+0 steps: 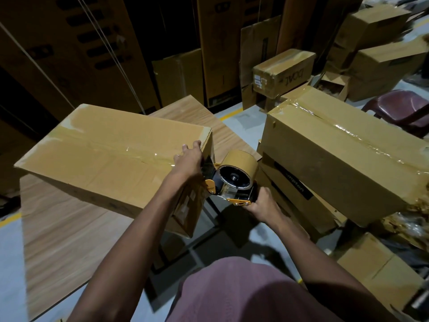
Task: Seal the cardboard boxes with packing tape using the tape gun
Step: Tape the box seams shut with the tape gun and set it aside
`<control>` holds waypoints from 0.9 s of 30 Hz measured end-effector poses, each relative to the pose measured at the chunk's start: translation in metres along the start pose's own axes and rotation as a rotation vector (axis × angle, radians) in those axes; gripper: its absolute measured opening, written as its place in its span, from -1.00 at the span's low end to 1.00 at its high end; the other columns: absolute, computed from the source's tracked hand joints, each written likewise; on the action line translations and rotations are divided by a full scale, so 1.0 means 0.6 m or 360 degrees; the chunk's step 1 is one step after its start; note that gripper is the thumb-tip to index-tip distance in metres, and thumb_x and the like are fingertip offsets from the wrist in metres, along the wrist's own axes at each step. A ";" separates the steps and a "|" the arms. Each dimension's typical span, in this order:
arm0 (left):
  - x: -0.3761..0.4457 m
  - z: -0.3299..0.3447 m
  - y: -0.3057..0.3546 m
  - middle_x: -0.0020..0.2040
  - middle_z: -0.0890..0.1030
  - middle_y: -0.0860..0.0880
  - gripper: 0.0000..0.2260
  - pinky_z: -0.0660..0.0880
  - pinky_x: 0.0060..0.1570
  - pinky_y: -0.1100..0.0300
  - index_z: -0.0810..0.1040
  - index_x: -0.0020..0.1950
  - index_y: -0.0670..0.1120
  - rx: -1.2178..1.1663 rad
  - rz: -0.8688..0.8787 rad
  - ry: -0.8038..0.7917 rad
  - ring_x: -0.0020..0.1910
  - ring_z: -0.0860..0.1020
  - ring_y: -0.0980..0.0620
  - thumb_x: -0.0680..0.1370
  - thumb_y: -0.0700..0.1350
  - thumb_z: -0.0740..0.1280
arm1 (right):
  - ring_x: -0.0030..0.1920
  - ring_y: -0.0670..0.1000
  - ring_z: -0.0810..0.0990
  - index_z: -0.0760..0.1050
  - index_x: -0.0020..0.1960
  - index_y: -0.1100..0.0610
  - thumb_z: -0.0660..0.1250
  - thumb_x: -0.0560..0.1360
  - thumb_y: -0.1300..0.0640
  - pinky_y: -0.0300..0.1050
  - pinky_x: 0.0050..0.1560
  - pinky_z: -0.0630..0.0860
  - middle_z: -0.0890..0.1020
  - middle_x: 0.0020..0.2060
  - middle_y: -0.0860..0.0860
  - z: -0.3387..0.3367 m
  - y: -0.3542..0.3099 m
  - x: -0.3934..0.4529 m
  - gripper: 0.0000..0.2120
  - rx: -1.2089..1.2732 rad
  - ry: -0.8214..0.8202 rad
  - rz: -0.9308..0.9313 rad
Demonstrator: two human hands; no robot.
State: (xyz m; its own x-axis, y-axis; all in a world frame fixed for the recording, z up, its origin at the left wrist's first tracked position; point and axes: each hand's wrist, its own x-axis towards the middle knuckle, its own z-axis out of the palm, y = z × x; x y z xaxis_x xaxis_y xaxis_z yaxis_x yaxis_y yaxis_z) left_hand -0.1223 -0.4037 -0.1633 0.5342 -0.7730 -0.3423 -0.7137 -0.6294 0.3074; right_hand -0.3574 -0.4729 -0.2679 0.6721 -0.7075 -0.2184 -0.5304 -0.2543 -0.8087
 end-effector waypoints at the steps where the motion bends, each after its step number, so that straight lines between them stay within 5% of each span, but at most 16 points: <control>1: -0.001 0.001 0.000 0.55 0.22 -0.35 -0.07 0.13 0.46 -0.26 0.01 0.62 -0.14 0.0011 0.0000 0.0009 0.61 0.01 -0.30 0.43 -0.35 0.52 | -0.39 -0.04 0.58 0.59 -0.26 0.12 0.60 0.38 0.06 0.01 -0.37 0.56 0.65 -0.35 0.00 0.002 -0.005 -0.003 -0.78 0.0006 0.0014 0.0005; 8: -0.011 0.005 -0.003 0.50 0.27 -0.36 -0.17 0.15 0.44 -0.24 0.06 0.59 -0.19 0.0061 0.0050 0.0063 0.60 0.02 -0.30 0.48 -0.27 0.51 | -0.43 -0.06 0.46 0.42 -0.41 0.07 0.58 0.42 0.28 -0.14 -0.41 0.41 0.49 -0.43 -0.09 0.008 -0.044 -0.030 -0.61 0.0092 0.0115 0.0129; 11: -0.016 0.005 -0.002 0.48 0.29 -0.32 -0.22 0.19 0.40 -0.23 0.10 0.56 -0.20 0.0081 0.0086 0.0104 0.58 0.07 -0.27 0.48 -0.24 0.50 | -0.36 0.03 0.54 0.50 -0.23 0.29 0.58 0.43 0.19 -0.07 -0.24 0.60 0.55 -0.36 0.04 0.017 -0.044 -0.033 -0.71 0.0080 0.0128 0.0198; 14: -0.020 0.003 -0.001 0.48 0.25 -0.29 -0.22 0.21 0.40 -0.21 0.11 0.55 -0.21 0.0114 0.0100 0.0118 0.56 0.11 -0.28 0.47 -0.26 0.51 | -0.17 0.02 0.61 0.53 0.01 0.22 0.60 0.40 -0.04 0.01 -0.18 0.62 0.60 -0.08 0.12 0.029 -0.034 -0.031 -0.59 -0.0001 0.0127 0.0316; 17: -0.021 0.003 0.000 0.50 0.21 -0.27 -0.25 0.20 0.40 -0.16 0.11 0.56 -0.19 0.0108 0.0087 0.0129 0.54 0.15 -0.29 0.49 -0.29 0.47 | 0.07 0.15 0.57 0.43 0.22 0.31 0.57 0.46 0.02 0.08 0.03 0.58 0.48 0.09 0.16 0.034 -0.045 -0.040 -0.47 -0.0089 0.0155 0.0422; 20: -0.021 0.004 -0.002 0.50 0.20 -0.29 -0.25 0.21 0.40 -0.11 0.12 0.56 -0.16 0.0046 0.0064 0.0152 0.52 0.16 -0.31 0.49 -0.30 0.48 | 0.10 0.17 0.56 0.41 0.24 0.33 0.54 0.49 0.10 0.16 0.16 0.57 0.50 0.07 0.15 0.043 -0.040 -0.041 -0.51 -0.0066 0.0169 0.0473; 27: -0.021 0.017 -0.017 0.43 0.33 -0.30 -0.28 0.24 0.34 -0.12 0.17 0.54 -0.18 0.0025 0.0128 0.0239 0.50 0.24 -0.28 0.49 -0.25 0.49 | 0.09 0.06 0.50 0.40 0.37 0.29 0.57 0.46 0.01 -0.04 0.00 0.51 0.41 0.21 0.08 0.062 -0.033 -0.033 -0.37 -0.0026 0.0246 0.0539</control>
State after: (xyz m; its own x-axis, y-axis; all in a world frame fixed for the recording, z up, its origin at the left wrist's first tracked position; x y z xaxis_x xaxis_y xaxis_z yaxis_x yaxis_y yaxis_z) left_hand -0.1264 -0.3867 -0.1713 0.5360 -0.8247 -0.1803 -0.7632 -0.5647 0.3141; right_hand -0.3410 -0.4291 -0.2679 0.3721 -0.8441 -0.3861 -0.7182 0.0017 -0.6958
